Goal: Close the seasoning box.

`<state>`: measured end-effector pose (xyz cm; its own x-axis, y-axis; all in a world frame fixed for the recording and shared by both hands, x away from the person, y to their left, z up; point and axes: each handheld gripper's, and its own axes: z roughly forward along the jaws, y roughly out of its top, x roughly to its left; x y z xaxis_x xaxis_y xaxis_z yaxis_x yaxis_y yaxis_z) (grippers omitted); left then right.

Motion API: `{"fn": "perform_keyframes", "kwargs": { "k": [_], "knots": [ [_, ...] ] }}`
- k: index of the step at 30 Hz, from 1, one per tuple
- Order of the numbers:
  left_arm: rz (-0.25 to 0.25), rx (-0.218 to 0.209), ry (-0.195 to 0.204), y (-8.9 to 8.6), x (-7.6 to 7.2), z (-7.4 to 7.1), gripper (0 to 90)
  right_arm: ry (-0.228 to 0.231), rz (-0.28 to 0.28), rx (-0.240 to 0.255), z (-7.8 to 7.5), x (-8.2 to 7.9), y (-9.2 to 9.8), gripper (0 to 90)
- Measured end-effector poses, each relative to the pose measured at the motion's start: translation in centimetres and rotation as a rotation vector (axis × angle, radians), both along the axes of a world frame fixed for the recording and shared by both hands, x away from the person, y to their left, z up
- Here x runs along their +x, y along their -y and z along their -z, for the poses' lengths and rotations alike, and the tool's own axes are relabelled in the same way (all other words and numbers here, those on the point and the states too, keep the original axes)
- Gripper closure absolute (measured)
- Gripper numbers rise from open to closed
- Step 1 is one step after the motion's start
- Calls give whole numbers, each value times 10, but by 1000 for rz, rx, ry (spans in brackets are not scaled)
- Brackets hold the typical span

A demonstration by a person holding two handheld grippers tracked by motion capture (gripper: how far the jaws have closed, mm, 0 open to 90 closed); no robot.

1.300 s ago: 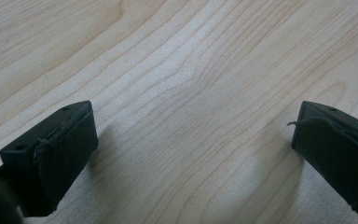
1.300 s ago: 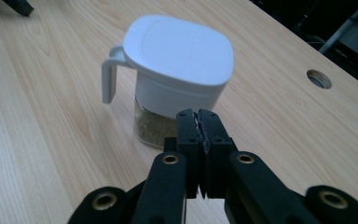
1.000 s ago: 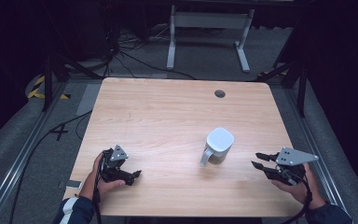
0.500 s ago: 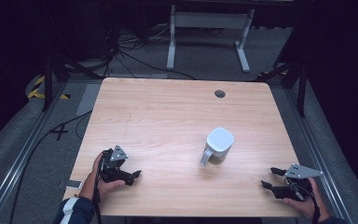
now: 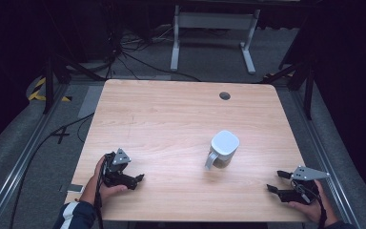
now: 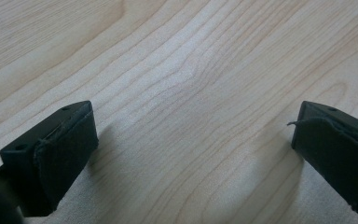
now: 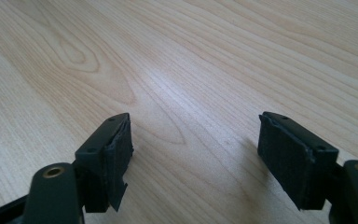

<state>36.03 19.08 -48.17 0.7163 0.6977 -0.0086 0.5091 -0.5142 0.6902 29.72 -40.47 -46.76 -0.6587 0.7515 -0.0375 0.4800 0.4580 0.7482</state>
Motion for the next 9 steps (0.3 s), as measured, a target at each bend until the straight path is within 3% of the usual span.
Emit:
{"fn": "perform_keyframes", "kwargs": {
  "k": [9],
  "knots": [
    [-14,-7,-6,1,-1,0,5,-5,5,0,0,0,0,247]
  ]
}}
